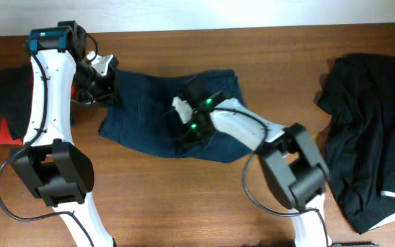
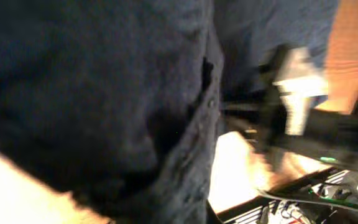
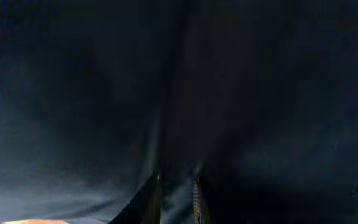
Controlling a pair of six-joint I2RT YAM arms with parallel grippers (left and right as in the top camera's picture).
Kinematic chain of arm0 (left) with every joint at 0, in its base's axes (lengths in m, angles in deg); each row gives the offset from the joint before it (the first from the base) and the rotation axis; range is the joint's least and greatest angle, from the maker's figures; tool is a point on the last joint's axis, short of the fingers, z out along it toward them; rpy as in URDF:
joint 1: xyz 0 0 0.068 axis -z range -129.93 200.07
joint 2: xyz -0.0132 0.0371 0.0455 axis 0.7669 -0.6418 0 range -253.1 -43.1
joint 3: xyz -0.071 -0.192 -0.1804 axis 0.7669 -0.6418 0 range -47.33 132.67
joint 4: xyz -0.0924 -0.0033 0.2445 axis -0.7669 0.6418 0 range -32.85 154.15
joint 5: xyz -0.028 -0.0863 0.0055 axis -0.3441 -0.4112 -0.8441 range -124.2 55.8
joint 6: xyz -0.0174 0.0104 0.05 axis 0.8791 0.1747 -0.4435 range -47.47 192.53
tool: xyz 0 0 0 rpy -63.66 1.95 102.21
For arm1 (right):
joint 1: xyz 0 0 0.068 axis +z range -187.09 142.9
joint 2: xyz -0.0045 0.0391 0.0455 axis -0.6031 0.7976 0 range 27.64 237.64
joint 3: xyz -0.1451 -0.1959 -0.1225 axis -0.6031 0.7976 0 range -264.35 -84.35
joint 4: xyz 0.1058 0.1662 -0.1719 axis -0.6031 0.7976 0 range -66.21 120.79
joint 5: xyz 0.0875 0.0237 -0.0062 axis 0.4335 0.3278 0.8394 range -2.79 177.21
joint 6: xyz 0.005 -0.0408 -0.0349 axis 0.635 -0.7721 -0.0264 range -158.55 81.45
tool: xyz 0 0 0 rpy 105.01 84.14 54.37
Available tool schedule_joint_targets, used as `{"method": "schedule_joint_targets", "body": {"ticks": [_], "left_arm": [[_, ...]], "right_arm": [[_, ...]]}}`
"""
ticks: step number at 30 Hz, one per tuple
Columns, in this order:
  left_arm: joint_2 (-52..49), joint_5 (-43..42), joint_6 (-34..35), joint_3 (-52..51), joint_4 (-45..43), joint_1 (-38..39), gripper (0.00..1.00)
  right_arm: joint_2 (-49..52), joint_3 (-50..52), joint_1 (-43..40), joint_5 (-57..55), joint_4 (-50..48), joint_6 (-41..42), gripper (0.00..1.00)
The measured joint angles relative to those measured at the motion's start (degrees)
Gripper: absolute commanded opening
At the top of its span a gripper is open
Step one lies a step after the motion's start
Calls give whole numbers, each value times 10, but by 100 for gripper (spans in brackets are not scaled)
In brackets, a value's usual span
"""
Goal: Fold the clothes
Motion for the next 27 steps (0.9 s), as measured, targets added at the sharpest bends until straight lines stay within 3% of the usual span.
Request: {"method": "schedule_joint_targets", "body": {"ticks": [4, 8, 13, 18, 27], "left_arm": [[0, -32, 0, 16, -3, 22, 0], [0, 9, 0, 16, -10, 89, 1], [0, 26, 0, 17, -11, 107, 0], [0, 30, 7, 18, -24, 116, 1], [0, 30, 81, 14, -141, 286, 3]], "right_arm": [[23, -1, 74, 9, -93, 35, 30], [18, -42, 19, -18, 67, 34, 32], [-71, -56, -137, -129, 265, 14, 33], [-70, 54, -219, -222, 243, 12, 33], [-71, 98, -222, -226, 206, 12, 32]]}}
